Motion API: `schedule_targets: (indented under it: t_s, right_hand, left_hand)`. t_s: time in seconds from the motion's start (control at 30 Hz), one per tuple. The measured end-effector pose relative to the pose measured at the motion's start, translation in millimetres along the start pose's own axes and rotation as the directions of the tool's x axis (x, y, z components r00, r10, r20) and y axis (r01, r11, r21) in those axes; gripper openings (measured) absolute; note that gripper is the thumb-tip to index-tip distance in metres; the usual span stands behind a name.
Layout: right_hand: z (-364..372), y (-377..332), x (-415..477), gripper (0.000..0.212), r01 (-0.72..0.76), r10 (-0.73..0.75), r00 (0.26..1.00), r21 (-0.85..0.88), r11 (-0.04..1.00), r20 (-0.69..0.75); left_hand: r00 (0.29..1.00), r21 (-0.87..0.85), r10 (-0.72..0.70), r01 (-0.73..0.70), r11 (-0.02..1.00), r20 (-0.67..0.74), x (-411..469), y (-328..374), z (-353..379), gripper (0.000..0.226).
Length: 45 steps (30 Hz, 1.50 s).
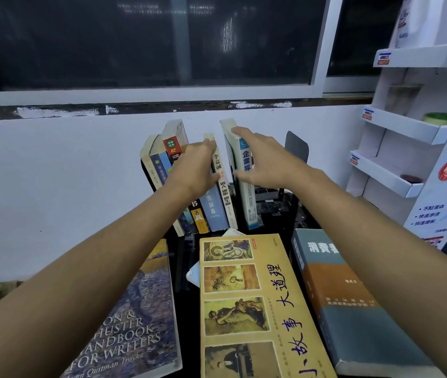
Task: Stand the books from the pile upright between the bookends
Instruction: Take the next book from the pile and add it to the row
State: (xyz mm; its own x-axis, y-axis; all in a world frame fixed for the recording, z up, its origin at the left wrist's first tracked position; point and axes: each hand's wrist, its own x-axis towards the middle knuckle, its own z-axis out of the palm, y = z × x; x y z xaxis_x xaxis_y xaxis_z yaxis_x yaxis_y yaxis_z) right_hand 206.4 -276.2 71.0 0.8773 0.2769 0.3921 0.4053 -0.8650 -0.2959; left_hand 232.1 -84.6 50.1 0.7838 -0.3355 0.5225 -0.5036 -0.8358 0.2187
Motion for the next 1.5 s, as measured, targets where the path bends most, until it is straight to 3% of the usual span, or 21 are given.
schedule_targets:
  t_s: [0.1,0.4,0.67,1.07,1.33,1.4,1.5]
  right_hand:
    - [-7.8,6.3,-3.2,0.104,0.017,-0.015,0.994,-0.024,1.0,0.11]
    - [-2.1,4.2,-4.0,0.097,0.072,-0.073,0.997,-0.149,0.986,-0.005]
    - [-1.6,-2.9,-7.9,0.095,0.034,-0.045,0.998,-0.209,0.977,-0.048]
    - [-4.6,-5.5,-15.3,0.094,0.045,-0.046,0.999,-0.169,0.985,0.0]
    - [-14.4,0.9,-30.9,0.101,0.06,-0.055,0.997,-0.116,0.991,0.046]
    - [-14.9,5.1,-39.6,0.1,0.042,-0.038,0.998,-0.086,0.995,0.053]
    - [-15.6,11.7,-55.5,0.095,-0.005,0.01,0.996,-0.065,0.998,0.089]
  left_hand:
    - [1.0,0.006,-0.004,0.004,1.0,-0.002,0.4,-0.2,0.4,0.042]
    - [1.0,0.001,0.002,-0.002,1.0,-0.005,-0.7,1.0,-0.5,0.042]
    - [1.0,-0.005,0.005,-0.005,1.0,-0.004,-2.1,2.5,-1.7,0.042]
    - [1.0,0.001,0.02,-0.02,1.0,0.015,-7.0,6.2,-8.6,0.042]
    - [0.998,-0.077,0.053,-0.05,0.996,0.031,-30.2,15.8,-25.7,0.029]
    - [0.998,-0.094,0.05,-0.045,0.995,0.046,-42.3,18.0,-30.3,0.038]
    - [0.998,-0.1,0.009,-0.002,0.995,0.067,-63.2,23.4,-37.8,0.071]
